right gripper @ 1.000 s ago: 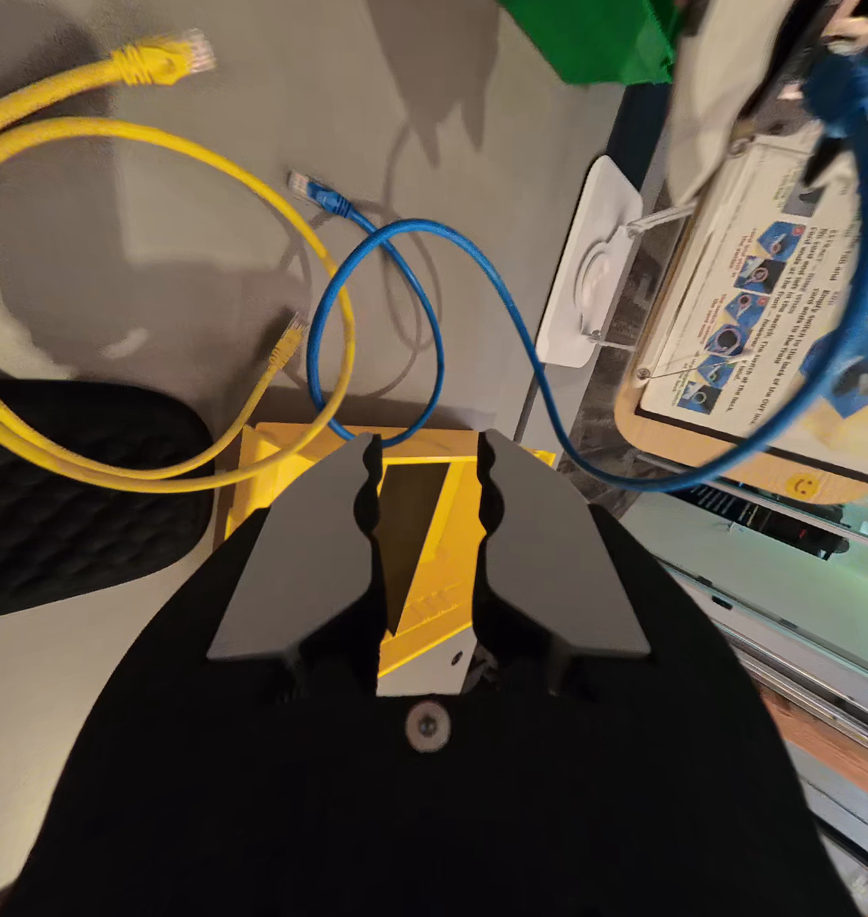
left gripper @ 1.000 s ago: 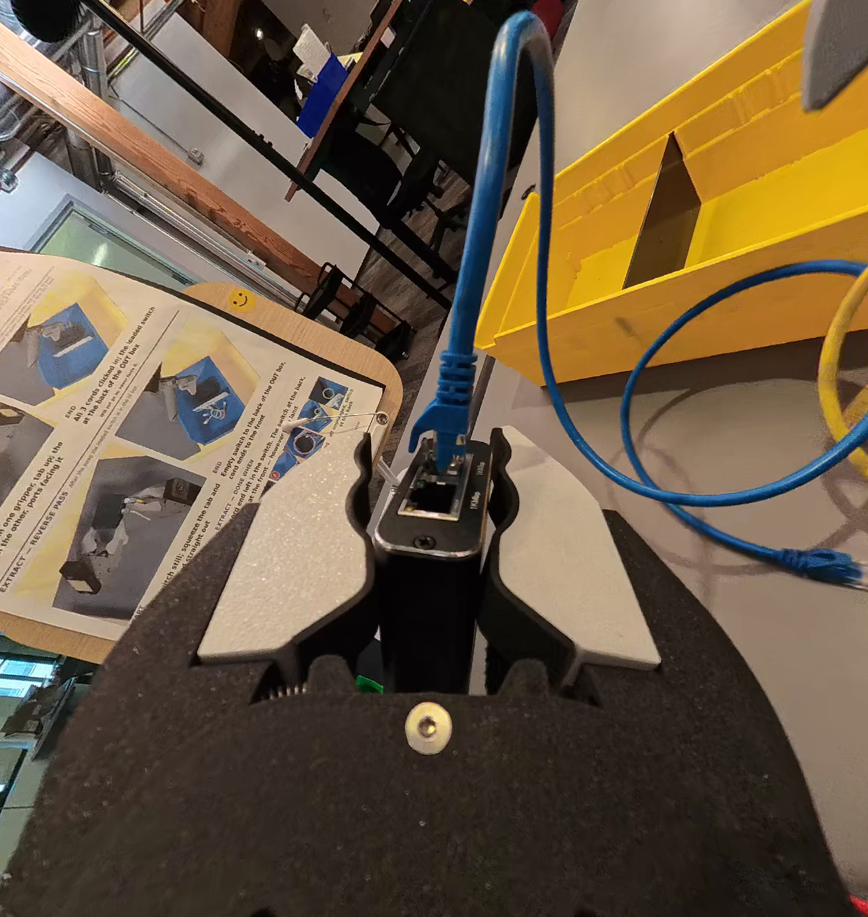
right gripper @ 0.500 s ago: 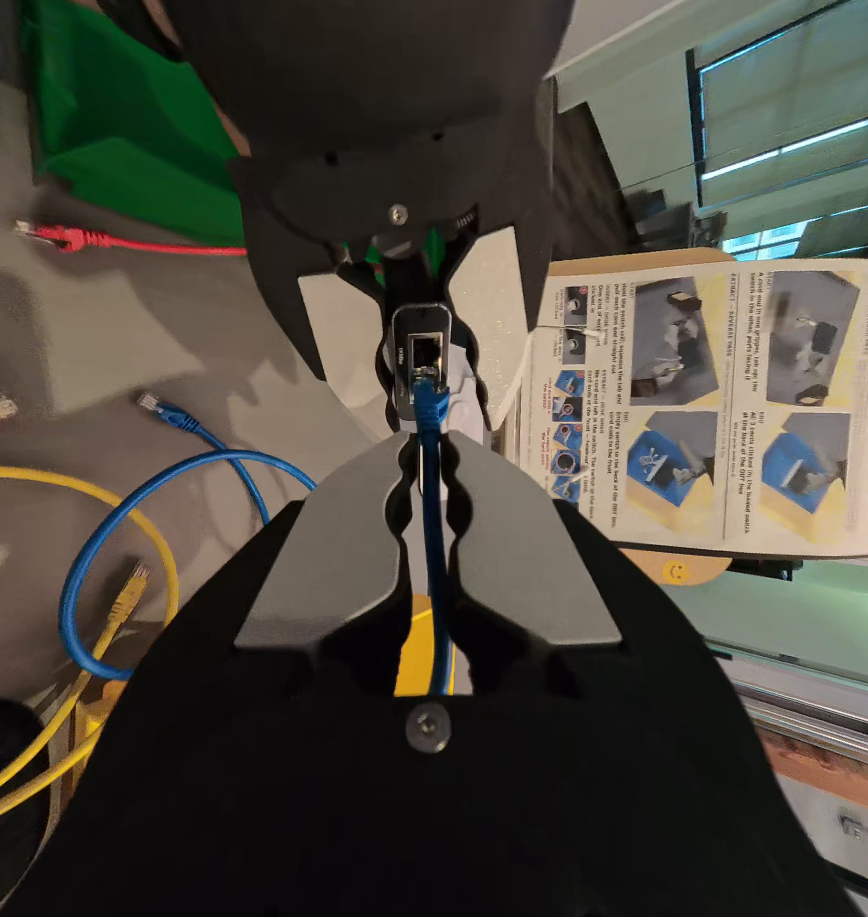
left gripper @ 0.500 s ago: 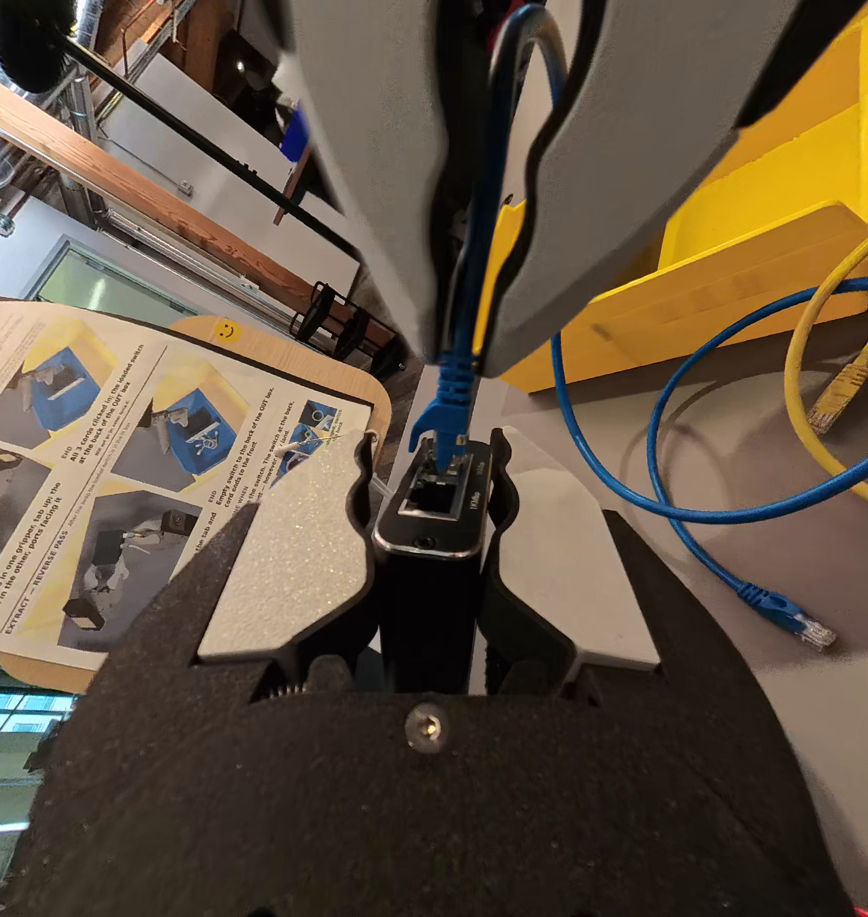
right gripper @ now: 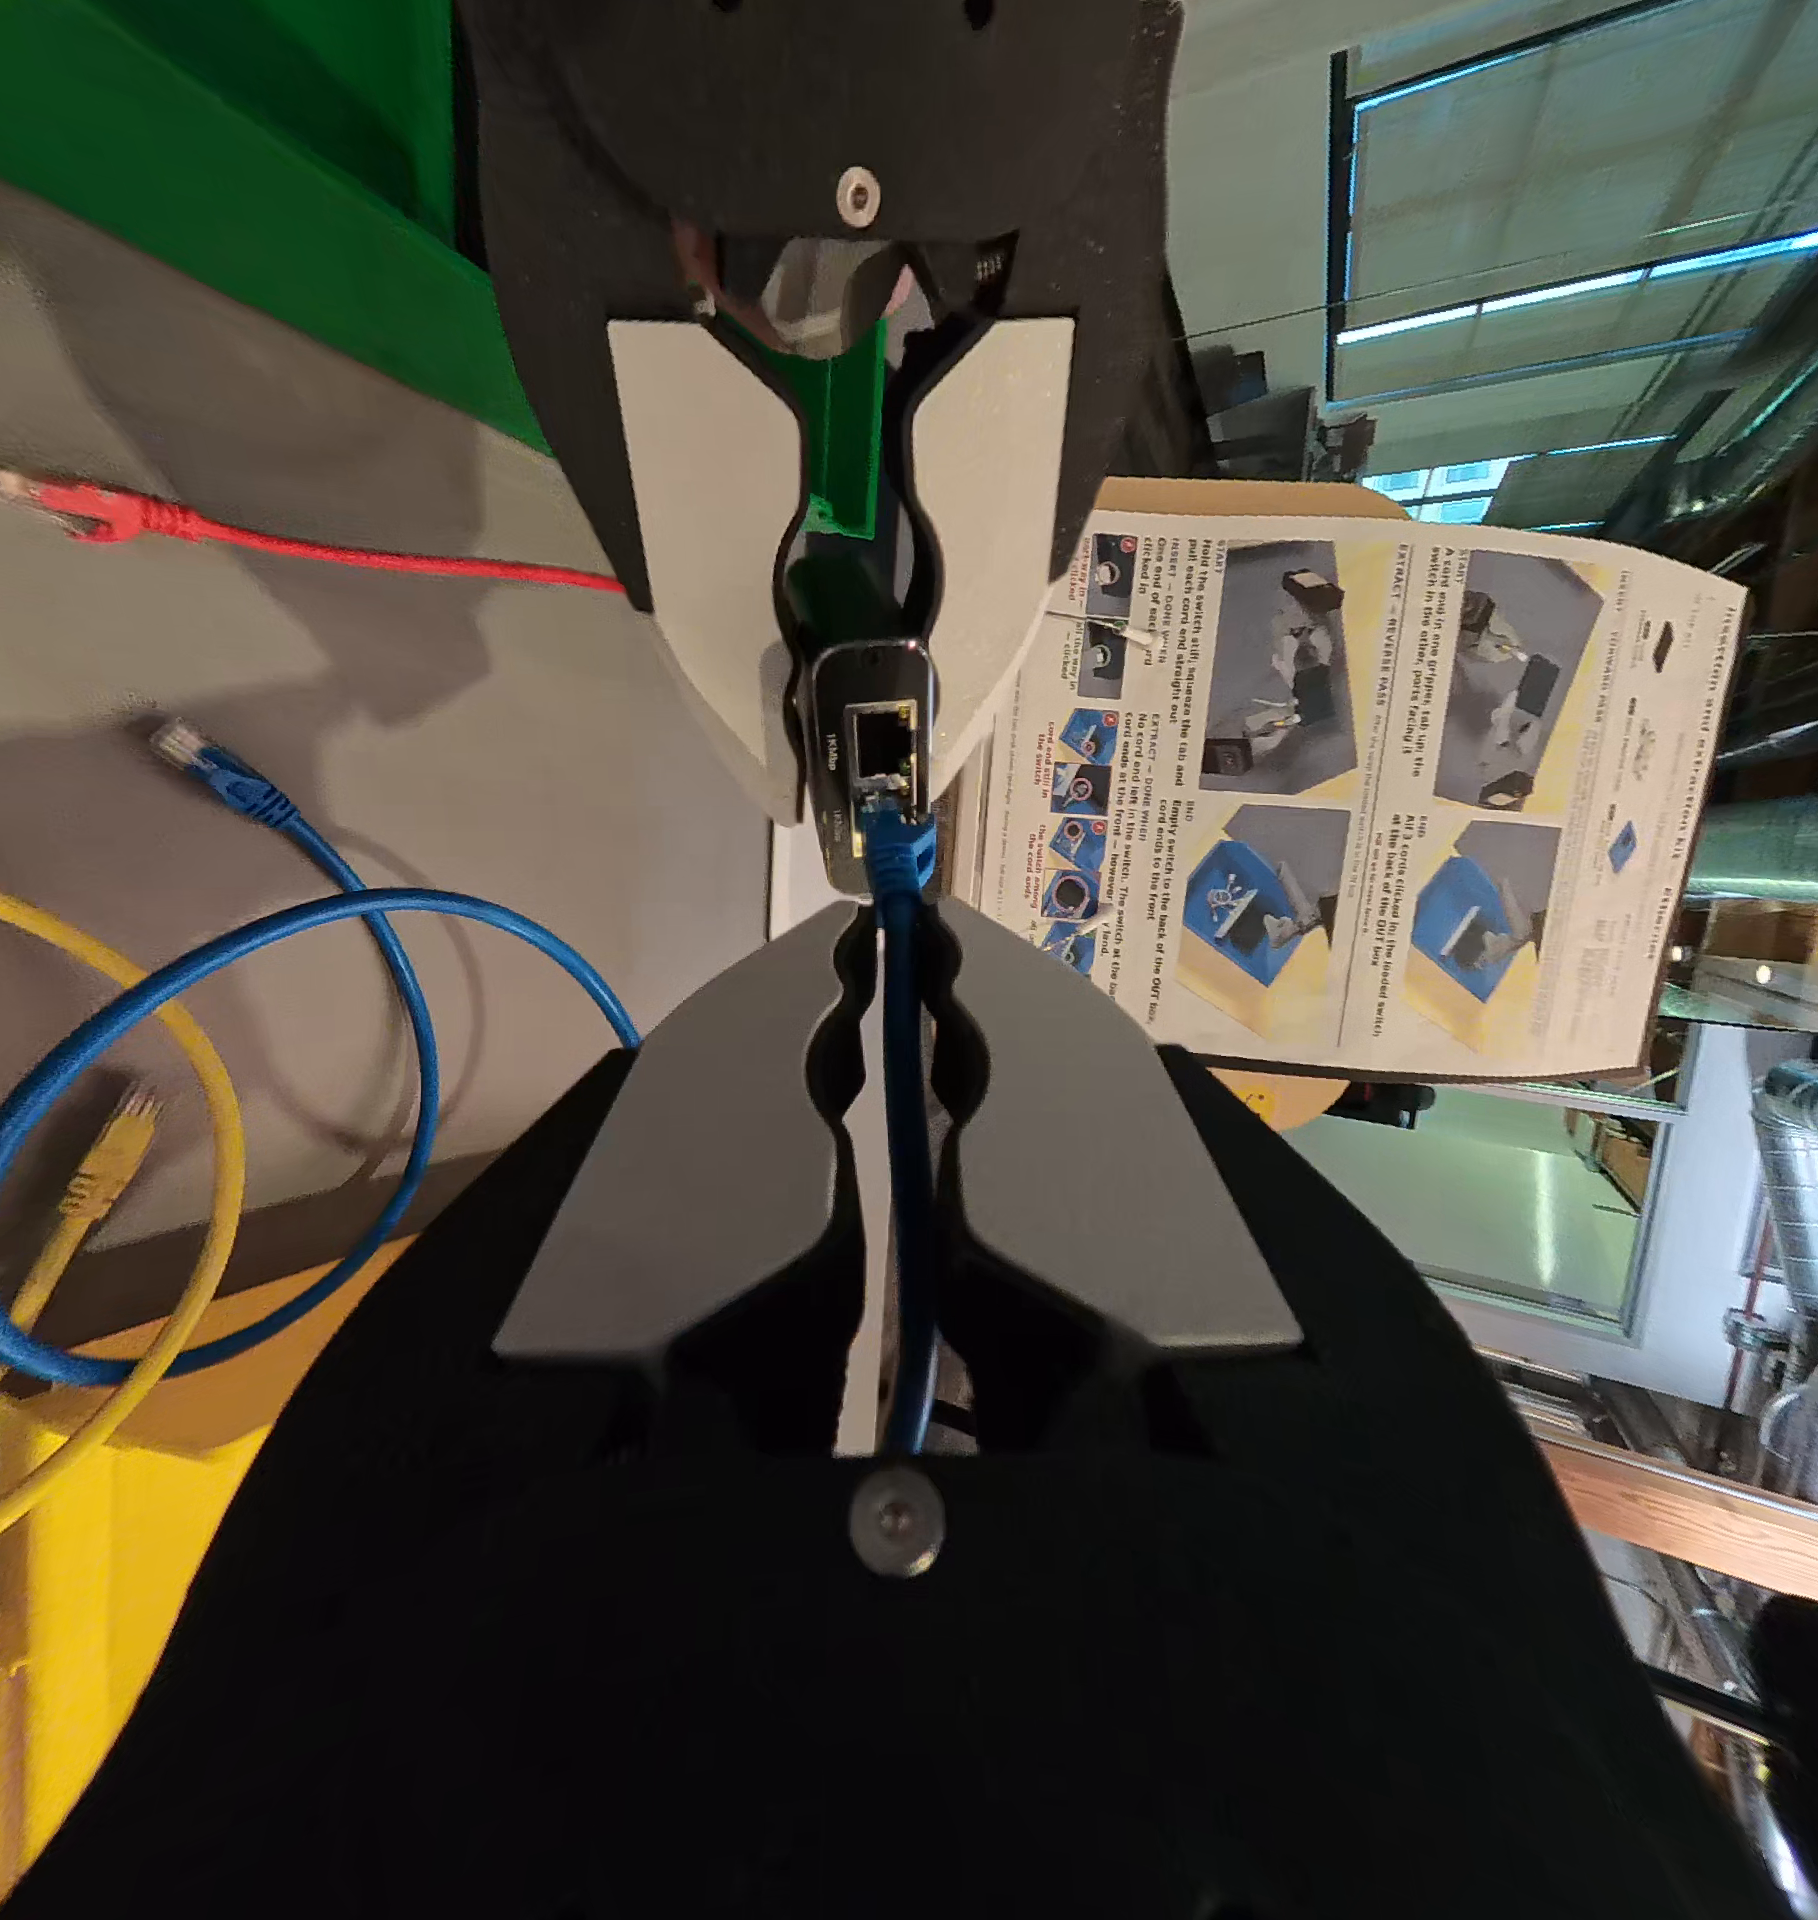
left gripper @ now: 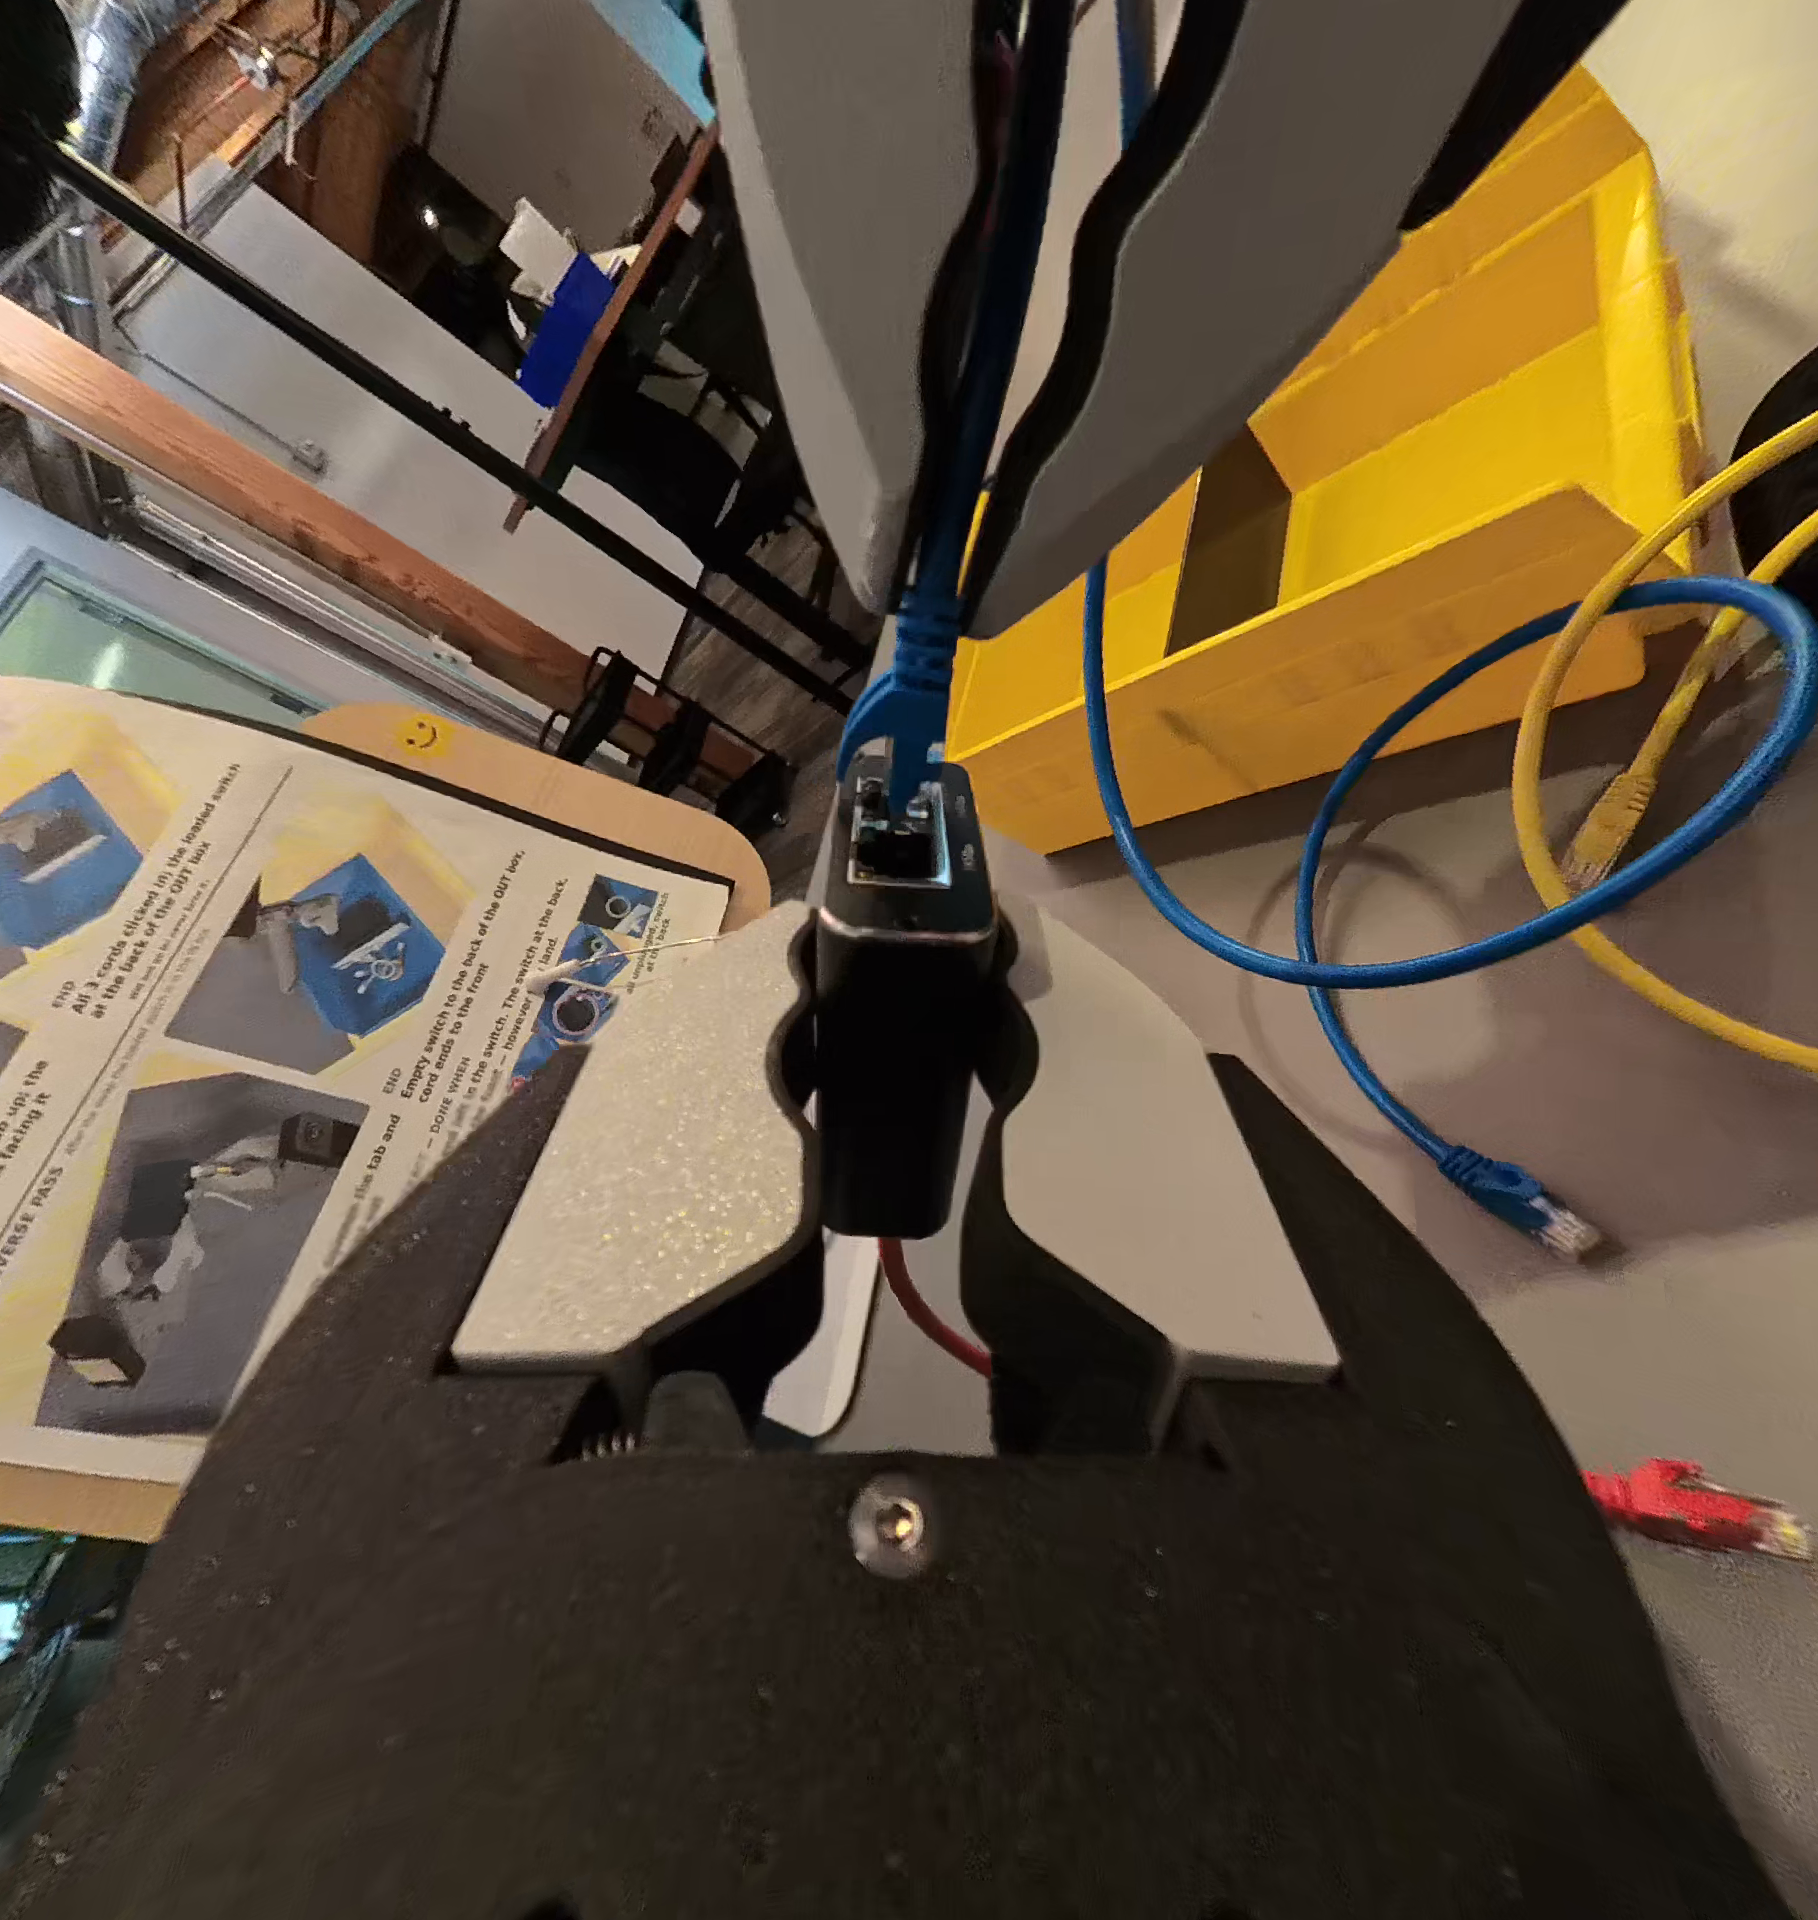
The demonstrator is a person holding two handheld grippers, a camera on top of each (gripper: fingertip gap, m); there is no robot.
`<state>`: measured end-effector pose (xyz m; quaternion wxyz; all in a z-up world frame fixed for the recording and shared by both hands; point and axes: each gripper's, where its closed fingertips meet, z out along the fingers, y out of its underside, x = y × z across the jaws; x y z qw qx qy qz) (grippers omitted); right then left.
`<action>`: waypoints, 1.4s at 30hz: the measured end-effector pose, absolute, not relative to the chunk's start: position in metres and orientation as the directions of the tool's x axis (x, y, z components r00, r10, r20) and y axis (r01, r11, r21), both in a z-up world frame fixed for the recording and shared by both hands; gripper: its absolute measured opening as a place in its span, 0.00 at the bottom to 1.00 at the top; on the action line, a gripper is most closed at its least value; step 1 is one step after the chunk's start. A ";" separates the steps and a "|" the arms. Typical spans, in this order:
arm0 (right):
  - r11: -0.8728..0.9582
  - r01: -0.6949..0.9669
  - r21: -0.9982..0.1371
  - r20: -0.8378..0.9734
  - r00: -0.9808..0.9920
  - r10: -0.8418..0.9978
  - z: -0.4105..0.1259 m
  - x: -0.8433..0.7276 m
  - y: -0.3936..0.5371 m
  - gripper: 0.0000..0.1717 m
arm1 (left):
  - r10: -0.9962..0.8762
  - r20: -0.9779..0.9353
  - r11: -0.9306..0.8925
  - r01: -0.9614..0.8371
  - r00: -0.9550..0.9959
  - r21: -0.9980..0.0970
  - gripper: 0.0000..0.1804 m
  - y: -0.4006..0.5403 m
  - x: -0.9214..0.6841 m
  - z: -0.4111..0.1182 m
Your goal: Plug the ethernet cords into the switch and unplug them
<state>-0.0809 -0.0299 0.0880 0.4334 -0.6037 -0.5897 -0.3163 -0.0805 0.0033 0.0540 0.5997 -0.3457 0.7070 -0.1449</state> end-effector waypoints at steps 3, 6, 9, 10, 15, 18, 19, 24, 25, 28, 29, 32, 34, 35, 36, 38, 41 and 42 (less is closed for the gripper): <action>0.075 0.988 -0.137 0.903 0.093 0.420 0.087 -0.081 -0.036 0.05 | -0.648 -0.759 0.736 -0.307 -0.063 -0.603 0.14 -0.002 -0.080 0.053; 0.085 0.989 -0.124 0.923 0.083 0.376 0.089 -0.081 -0.039 0.05 | -0.596 -0.803 0.769 -0.301 -0.019 -0.564 0.14 -0.001 -0.076 0.056; 0.092 0.984 -0.155 0.917 0.108 0.385 0.089 -0.081 -0.044 0.05 | -0.558 -0.829 0.784 -0.308 0.033 -0.540 0.14 0.000 -0.071 0.060; 0.090 0.983 -0.160 0.909 0.111 0.401 0.086 -0.080 -0.045 0.05 | -0.550 -0.835 0.788 -0.313 0.029 -0.530 0.14 -0.001 -0.070 0.059; 0.123 0.991 -0.047 0.919 -0.006 0.394 0.089 -0.078 -0.047 0.11 | -0.454 -0.888 0.825 -0.342 0.073 -0.450 0.14 -0.003 -0.068 0.065; 0.118 0.992 -0.033 0.906 -0.021 0.423 0.091 -0.079 -0.044 0.15 | -0.427 -0.899 0.830 -0.351 0.100 -0.433 0.15 -0.005 -0.069 0.071; 0.118 0.993 -0.001 0.915 -0.047 0.401 0.094 -0.078 -0.041 0.15 | -0.426 -0.899 0.827 -0.358 0.104 -0.434 0.15 -0.005 -0.070 0.072; 0.125 0.990 0.072 0.930 -0.112 0.350 0.093 -0.081 -0.036 0.14 | -0.396 -0.910 0.843 -0.343 0.124 -0.414 0.15 -0.011 -0.073 0.081; 0.134 0.988 0.078 0.935 -0.119 0.335 0.093 -0.081 -0.036 0.12 | -0.389 -0.914 0.845 -0.349 0.120 -0.405 0.15 -0.012 -0.073 0.081; 0.155 0.986 0.055 0.955 -0.097 0.280 0.099 -0.084 -0.038 0.10 | -0.381 -0.916 0.849 -0.346 0.125 -0.400 0.14 -0.013 -0.074 0.083; 0.167 0.985 0.039 0.962 -0.083 0.262 0.101 -0.085 -0.039 0.09 | -0.389 -0.912 0.847 -0.338 0.130 -0.409 0.14 -0.014 -0.075 0.085; 0.187 0.982 0.026 0.967 -0.072 0.243 0.103 -0.087 -0.041 0.09 | -0.369 -0.919 0.857 -0.332 0.137 -0.394 0.14 -0.016 -0.077 0.088; 0.188 0.982 0.007 0.972 -0.050 0.228 0.104 -0.087 -0.041 0.09 | -0.371 -0.917 0.853 -0.335 0.150 -0.400 0.14 -0.015 -0.077 0.090; 0.189 0.982 -0.001 0.973 -0.042 0.226 0.104 -0.087 -0.040 0.09 | -0.381 -0.912 0.849 -0.334 0.154 -0.411 0.14 -0.015 -0.076 0.090; 0.188 0.982 -0.006 0.973 -0.037 0.226 0.104 -0.087 -0.040 0.09 | -0.386 -0.909 0.845 -0.336 0.157 -0.417 0.14 -0.014 -0.076 0.090; 0.189 0.982 -0.025 0.970 -0.022 0.242 0.103 -0.087 -0.042 0.09 | -0.364 -0.916 0.850 -0.341 0.169 -0.401 0.14 -0.014 -0.075 0.090; 0.182 0.982 -0.052 0.964 0.002 0.267 0.103 -0.086 -0.043 0.09 | -0.349 -0.920 0.849 -0.356 0.178 -0.391 0.15 -0.015 -0.073 0.089; 0.190 0.980 -0.063 0.964 0.011 0.265 0.105 -0.087 -0.044 0.09 | -0.339 -0.922 0.853 -0.353 0.188 -0.385 0.15 -0.016 -0.073 0.091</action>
